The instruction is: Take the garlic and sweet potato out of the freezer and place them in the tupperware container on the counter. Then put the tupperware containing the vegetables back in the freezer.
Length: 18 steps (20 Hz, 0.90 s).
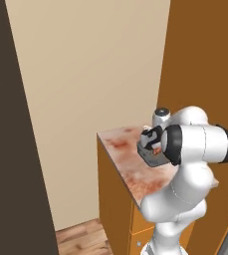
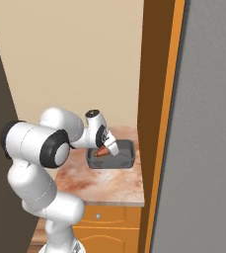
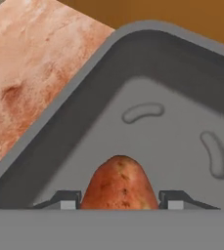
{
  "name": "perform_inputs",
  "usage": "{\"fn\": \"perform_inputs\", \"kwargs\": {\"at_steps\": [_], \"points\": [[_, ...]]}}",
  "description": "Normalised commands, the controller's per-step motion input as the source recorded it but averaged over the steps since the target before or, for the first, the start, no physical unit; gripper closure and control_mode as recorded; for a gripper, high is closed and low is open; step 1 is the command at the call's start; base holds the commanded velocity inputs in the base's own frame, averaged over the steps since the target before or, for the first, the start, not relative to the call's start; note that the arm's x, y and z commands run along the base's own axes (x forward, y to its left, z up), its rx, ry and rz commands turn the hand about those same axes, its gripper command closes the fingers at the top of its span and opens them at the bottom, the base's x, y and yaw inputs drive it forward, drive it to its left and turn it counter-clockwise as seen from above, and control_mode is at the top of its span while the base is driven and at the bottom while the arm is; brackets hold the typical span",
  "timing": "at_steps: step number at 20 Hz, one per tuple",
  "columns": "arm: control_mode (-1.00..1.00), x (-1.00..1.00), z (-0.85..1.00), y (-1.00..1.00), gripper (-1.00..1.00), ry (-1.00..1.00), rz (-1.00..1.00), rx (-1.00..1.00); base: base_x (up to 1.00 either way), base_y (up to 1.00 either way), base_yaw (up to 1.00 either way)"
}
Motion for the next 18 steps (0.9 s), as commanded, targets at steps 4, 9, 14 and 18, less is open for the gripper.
{"fn": "perform_inputs", "kwargs": {"at_steps": [4, 9, 14, 18], "points": [[-1.00, 0.31, 0.00, -0.40, 1.00, 0.00, 0.00, 0.01, 0.00, 0.00, 0.00], [-1.00, 0.18, -0.09, -0.36, 1.00, 0.00, 0.00, 0.02, 0.00, 0.00, 0.00], [-1.00, -0.06, -0.34, -0.05, 1.00, 0.00, 0.00, 0.01, 0.00, 0.00, 0.00], [-1.00, -0.16, -0.25, 0.00, -1.00, 0.00, 0.00, 0.00, 0.00, 0.00, 0.00]]}}
